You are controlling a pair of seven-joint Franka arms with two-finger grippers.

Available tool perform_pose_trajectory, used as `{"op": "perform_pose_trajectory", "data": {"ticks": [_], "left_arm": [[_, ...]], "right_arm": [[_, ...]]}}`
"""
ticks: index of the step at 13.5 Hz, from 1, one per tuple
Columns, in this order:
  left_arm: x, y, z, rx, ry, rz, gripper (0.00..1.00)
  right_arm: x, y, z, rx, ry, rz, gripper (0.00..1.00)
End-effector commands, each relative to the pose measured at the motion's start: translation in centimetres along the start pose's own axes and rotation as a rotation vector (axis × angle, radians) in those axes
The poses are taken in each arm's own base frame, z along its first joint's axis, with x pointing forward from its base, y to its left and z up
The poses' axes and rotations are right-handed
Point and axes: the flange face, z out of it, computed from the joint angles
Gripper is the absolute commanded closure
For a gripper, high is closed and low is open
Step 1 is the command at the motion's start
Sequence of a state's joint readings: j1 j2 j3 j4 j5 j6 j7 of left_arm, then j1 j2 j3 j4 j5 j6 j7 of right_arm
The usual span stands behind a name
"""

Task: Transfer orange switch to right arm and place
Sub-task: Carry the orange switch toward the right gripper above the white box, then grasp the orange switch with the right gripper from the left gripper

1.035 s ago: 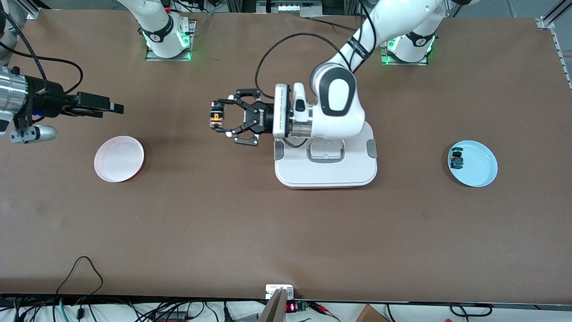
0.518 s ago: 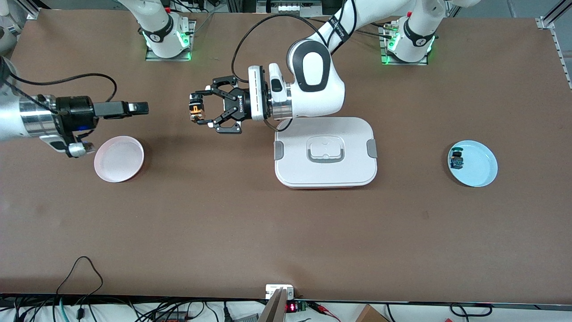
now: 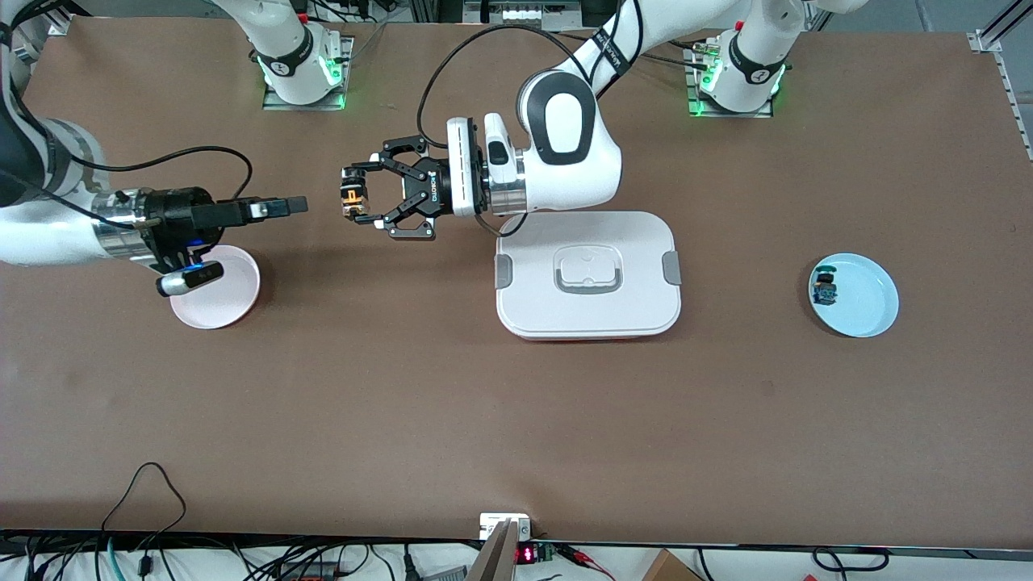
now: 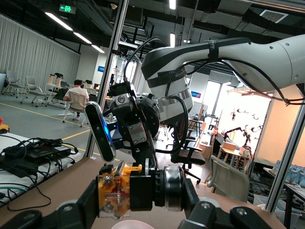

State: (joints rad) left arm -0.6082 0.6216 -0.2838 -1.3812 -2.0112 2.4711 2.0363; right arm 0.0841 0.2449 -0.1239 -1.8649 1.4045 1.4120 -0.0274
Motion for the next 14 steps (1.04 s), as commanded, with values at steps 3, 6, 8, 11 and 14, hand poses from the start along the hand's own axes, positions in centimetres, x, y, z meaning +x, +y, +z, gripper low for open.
{"op": "perform_pose_trajectory", "data": {"ticks": [3, 6, 8, 11, 14], "left_arm": [[0.8, 0.0, 0.2, 0.015, 0.016, -0.003, 0.99], [0.8, -0.1, 0.1, 0.017, 0.013, 0.001, 0.99], [0.8, -0.2, 0.0, 0.018, 0.013, 0.002, 0.99], [0.8, -0.2, 0.0, 0.018, 0.013, 0.002, 0.99], [0.9, -0.2, 0.0, 0.018, 0.013, 0.008, 0.99]], "right_arm": [[-0.2, -0.2, 3.0, 0.026, 0.005, -0.01, 0.0], [0.6, 1.6, 3.5, 0.068, -0.018, -0.044, 0.0], [0.8, 2.0, 3.8, 0.094, -0.029, -0.038, 0.0], [1.2, 2.6, 5.2, 0.097, -0.051, -0.064, 0.0], [1.1, 2.5, 5.7, 0.093, -0.063, -0.064, 0.03]]}}
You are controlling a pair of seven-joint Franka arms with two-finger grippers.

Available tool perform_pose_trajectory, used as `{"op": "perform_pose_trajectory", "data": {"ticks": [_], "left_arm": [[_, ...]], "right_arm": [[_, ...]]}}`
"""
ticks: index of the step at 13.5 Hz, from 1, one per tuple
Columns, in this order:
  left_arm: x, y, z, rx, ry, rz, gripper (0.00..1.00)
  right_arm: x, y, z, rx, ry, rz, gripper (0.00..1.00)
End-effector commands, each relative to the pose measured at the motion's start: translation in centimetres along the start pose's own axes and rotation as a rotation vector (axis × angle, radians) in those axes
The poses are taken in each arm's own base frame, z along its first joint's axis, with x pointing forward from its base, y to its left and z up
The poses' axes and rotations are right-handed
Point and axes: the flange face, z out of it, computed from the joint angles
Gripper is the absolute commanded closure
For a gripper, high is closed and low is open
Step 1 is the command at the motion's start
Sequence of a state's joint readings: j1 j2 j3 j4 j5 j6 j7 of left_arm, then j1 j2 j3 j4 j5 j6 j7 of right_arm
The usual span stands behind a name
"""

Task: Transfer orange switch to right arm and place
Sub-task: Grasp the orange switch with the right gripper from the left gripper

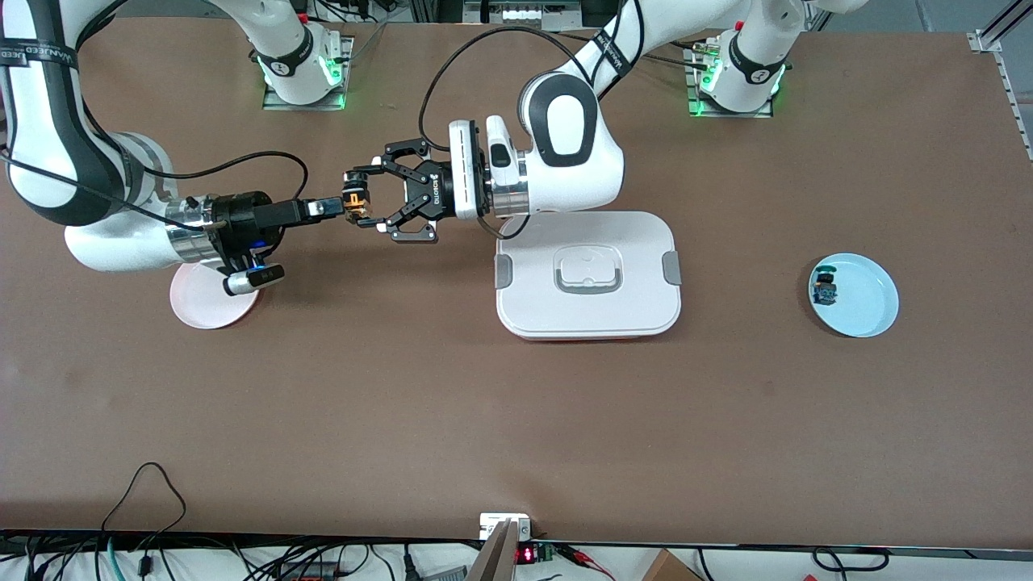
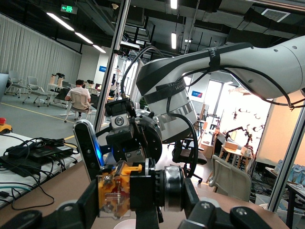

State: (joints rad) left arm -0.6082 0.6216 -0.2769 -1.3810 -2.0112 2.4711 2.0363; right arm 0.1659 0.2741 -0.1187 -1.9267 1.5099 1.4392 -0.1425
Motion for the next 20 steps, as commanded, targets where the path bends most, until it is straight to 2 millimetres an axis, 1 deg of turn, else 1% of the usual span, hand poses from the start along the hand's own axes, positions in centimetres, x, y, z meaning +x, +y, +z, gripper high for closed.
{"op": "perform_pose_trajectory", "data": {"ticks": [1, 2, 4, 5, 7, 8, 9, 11, 12, 13, 14, 16, 17, 18, 19, 20], "left_arm": [[0.9, 0.2, 0.2, 0.011, 0.014, 0.006, 0.99], [0.9, 0.1, 0.2, 0.013, 0.014, 0.008, 0.99], [1.0, 0.1, 0.2, 0.013, 0.015, 0.009, 0.99], [1.0, 0.1, 0.2, 0.013, 0.015, 0.01, 0.99], [1.0, 0.1, 0.2, 0.013, 0.015, 0.01, 0.99], [1.0, 0.1, 0.2, 0.013, 0.015, 0.012, 0.99], [1.0, 0.1, 0.2, 0.013, 0.015, 0.012, 0.99], [1.0, 0.1, 0.2, 0.013, 0.015, 0.012, 0.99], [1.1, 0.1, 0.1, 0.013, 0.018, 0.01, 0.91], [1.1, 0.1, 0.1, 0.013, 0.019, 0.002, 0.28], [1.1, 0.2, 0.2, 0.014, 0.027, -0.015, 0.0], [1.4, -0.2, -0.2, 0.02, 0.033, -0.02, 0.0], [1.6, -1.0, -0.8, 0.032, 0.036, -0.017, 0.0], [1.8, -2.9, -2.4, 0.047, 0.037, -0.005, 0.0], [2.1, -3.9, -3.5, 0.033, 0.054, -0.004, 0.0], [1.9, -4.4, -4.0, -0.006, 0.076, -0.009, 0.0]], "right_arm": [[-0.3, -0.1, 0.6, 0.022, -0.019, -0.02, 0.04], [-0.4, -0.1, 0.7, 0.022, -0.022, -0.023, 0.13], [-0.6, -0.6, 0.7, 0.022, -0.022, -0.032, 0.4], [-0.7, -0.8, 0.7, 0.026, -0.021, -0.037, 0.5], [-0.7, -1.0, 0.9, 0.04, -0.025, -0.039, 0.66], [-0.7, -1.1, 0.9, 0.043, -0.026, -0.038, 0.76], [-0.7, -1.2, 0.8, 0.05, -0.025, -0.039, 0.83], [-0.7, -1.3, 0.9, 0.052, -0.024, -0.041, 0.84], [-0.7, -1.2, 0.9, 0.052, -0.024, -0.04, 0.84], [-0.7, -1.3, 0.9, 0.052, -0.024, -0.043, 0.84], [-0.8, -1.5, 0.9, 0.052, -0.023, -0.046, 0.84], [-0.9, -1.5, 0.9, 0.052, -0.023, -0.047, 0.85], [-0.9, -1.6, 0.9, 0.054, -0.023, -0.047, 0.85], [-0.9, -1.6, 0.9, 0.057, -0.022, -0.048, 0.85], [-0.9, -1.8, 0.9, 0.076, -0.021, -0.048, 0.85], [-0.9, -1.8, 1.0, 0.08, -0.02, -0.048, 0.85]]}}
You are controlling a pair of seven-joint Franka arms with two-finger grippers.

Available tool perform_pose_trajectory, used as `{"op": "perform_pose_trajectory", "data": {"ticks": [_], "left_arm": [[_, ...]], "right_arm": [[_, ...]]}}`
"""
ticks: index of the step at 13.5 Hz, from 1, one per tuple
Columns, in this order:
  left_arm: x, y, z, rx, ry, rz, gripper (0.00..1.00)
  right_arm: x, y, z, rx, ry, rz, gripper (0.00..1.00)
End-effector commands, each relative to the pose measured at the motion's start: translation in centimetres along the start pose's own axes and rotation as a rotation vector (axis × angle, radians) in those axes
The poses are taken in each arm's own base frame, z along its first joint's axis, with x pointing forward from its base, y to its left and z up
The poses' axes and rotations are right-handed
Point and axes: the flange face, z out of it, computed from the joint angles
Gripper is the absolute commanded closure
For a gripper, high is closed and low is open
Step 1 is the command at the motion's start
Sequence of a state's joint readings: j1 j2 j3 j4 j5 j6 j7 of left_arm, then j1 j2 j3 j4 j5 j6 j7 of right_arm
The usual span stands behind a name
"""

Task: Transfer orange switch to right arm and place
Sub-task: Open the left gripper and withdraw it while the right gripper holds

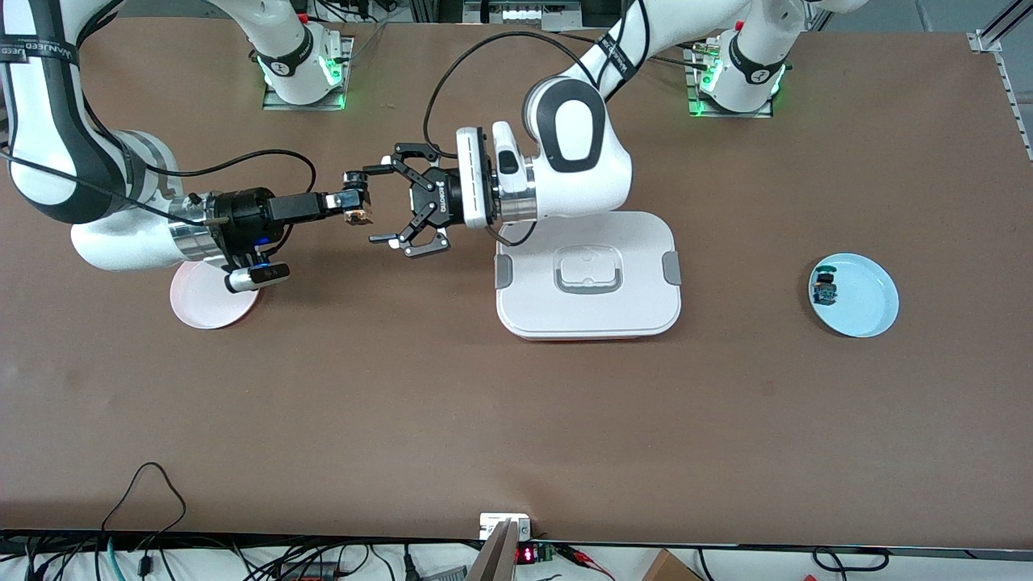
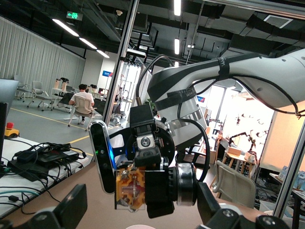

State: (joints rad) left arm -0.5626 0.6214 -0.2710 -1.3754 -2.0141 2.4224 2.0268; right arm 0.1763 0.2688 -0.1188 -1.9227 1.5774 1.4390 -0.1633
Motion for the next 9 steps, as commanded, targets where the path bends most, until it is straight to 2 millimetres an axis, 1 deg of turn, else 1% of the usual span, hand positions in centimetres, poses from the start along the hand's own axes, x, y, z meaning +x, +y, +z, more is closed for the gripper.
{"op": "perform_pose_trajectory", "data": {"ticks": [1, 2, 3, 4, 5, 6, 7, 9], "left_arm": [[0.4, -3.4, -3.7, -0.021, 0.053, -0.012, 0.0], [-0.1, -5.1, -5.9, -0.051, 0.062, 0.008, 0.0], [-0.1, -8.0, -9.7, -0.092, 0.067, 0.061, 0.0], [0.1, -10.4, -13.4, -0.171, 0.08, 0.101, 0.0], [-0.1, -12.9, -17.5, -0.225, 0.092, 0.124, 0.0], [-0.4, -15.4, -21.9, -0.245, 0.088, 0.136, 0.0], [-0.8, -17.5, -25.9, -0.246, 0.07, 0.146, 0.0], [-0.9, -20.3, -33.5, -0.23, 0.009, 0.174, 0.0]], "right_arm": [[-0.7, -0.6, 0.4, 0.021, -0.019, -0.009, 0.85], [-0.6, -0.5, 0.4, 0.021, -0.016, -0.007, 0.85], [-0.6, -0.5, -0.1, 0.024, -0.011, -0.009, 0.85], [-0.5, -0.6, -1.3, 0.031, 0.005, -0.01, 0.85], [-0.5, -0.6, -2.3, 0.032, 0.017, -0.012, 0.85], [-0.7, -0.6, -2.8, 0.032, 0.014, -0.01, 0.85], [-0.8, -0.5, -3.4, 0.034, 0.014, -0.01, 0.85], [-1.0, 0.1, -5.1, -0.029, 0.026, -0.006, 0.85]]}}
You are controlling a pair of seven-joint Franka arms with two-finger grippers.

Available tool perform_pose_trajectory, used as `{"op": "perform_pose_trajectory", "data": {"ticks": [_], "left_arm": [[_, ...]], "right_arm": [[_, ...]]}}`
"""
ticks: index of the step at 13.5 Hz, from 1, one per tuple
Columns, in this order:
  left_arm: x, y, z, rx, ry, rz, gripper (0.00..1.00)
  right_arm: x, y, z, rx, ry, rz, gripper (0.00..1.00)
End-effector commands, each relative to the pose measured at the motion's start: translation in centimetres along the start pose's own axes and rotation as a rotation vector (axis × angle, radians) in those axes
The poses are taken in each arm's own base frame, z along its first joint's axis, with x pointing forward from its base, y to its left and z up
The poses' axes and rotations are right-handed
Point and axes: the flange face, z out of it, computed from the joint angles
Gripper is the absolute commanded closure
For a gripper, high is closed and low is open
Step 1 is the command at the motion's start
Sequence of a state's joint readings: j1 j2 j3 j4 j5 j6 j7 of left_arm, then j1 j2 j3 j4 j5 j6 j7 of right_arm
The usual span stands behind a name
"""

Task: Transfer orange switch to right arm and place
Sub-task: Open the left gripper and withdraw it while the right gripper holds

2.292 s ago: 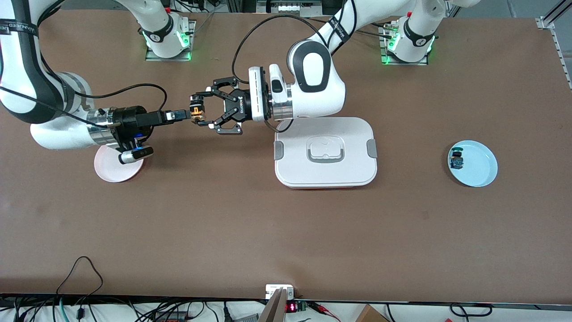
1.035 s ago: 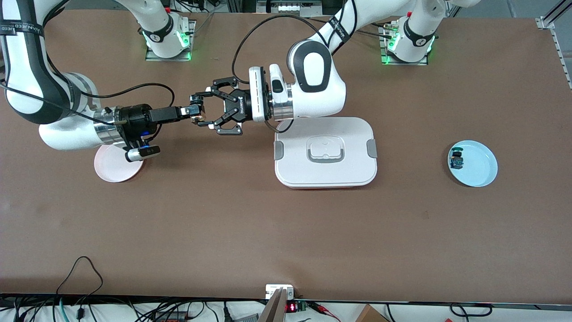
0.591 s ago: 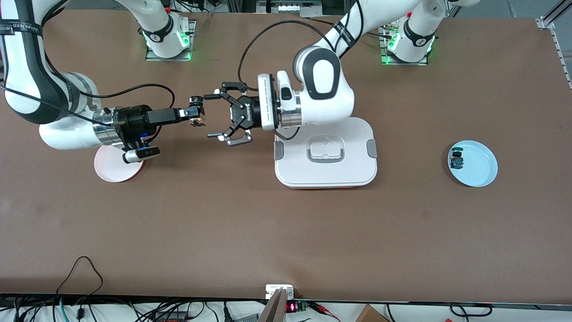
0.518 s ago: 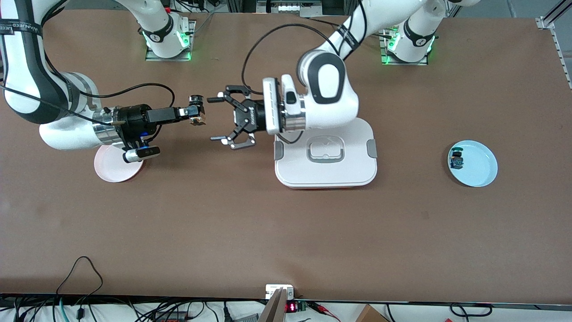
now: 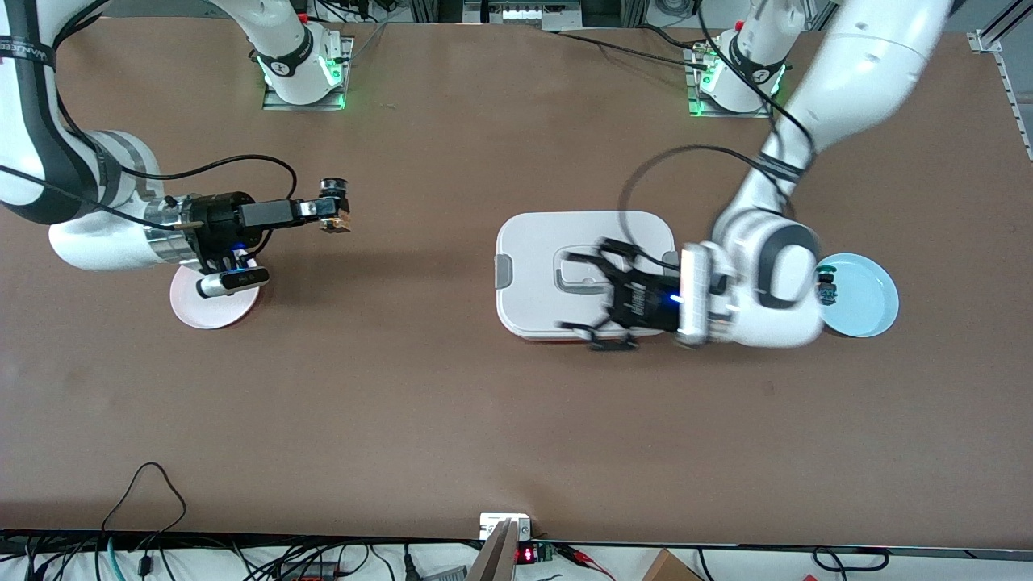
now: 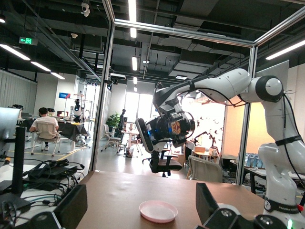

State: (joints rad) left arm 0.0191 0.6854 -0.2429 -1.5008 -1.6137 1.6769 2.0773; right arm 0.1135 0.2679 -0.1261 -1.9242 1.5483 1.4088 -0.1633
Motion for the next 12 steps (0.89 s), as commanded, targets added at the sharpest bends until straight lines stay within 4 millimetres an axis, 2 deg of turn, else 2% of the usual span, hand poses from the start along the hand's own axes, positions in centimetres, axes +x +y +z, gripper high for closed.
{"op": "perform_pose_trajectory", "data": {"ticks": [1, 2, 3, 4, 5, 6, 7, 8, 9, 12], "left_arm": [[-0.3, -0.5, -7.5, 0.0, -0.052, 0.039, 0.0], [-0.4, -0.4, -10.2, -0.014, -0.075, 0.04, 0.0], [-0.6, -0.4, -11.9, -0.053, -0.146, 0.055, 0.0], [-2.0, -0.6, -16.5, -0.017, -0.178, 0.037, 0.0], [-1.5, -0.6, -21.1, 0.039, -0.198, 0.04, 0.0], [0.7, -1.2, -23.1, 0.051, -0.277, 0.09, 0.0], [3.9, -1.8, -26.7, 0.057, -0.434, 0.161, 0.0], [6.7, -1.8, -29.2, 0.065, -0.549, 0.204, 0.0], [8.5, -1.4, -31.8, 0.073, -0.664, 0.221, 0.0], [11.3, -0.1, -36.8, 0.114, -0.9, 0.162, 0.0]], "right_arm": [[-0.9, 0.5, -2.3, -0.079, -0.003, -0.021, 0.85], [-1.3, 1.0, -3.3, -0.111, -0.016, -0.037, 0.85], [-1.6, 1.5, -4.1, -0.139, -0.033, -0.051, 0.85], [-1.8, 2.2, -5.0, -0.182, -0.039, -0.062, 0.85], [-2.0, 2.7, -5.7, -0.229, -0.044, -0.071, 0.85], [-2.2, 3.2, -6.3, -0.286, -0.054, -0.09, 0.85], [-2.6, 3.7, -6.8, -0.364, -0.073, -0.132, 0.85], [-2.9, 4.6, -7.4, -0.446, -0.099, -0.163, 0.85], [-3.1, 5.4, -8.4, -0.523, -0.124, -0.199, 0.85], [-2.7, 7.2, -11.9, -0.819, -0.181, -0.36, 0.87]]}}
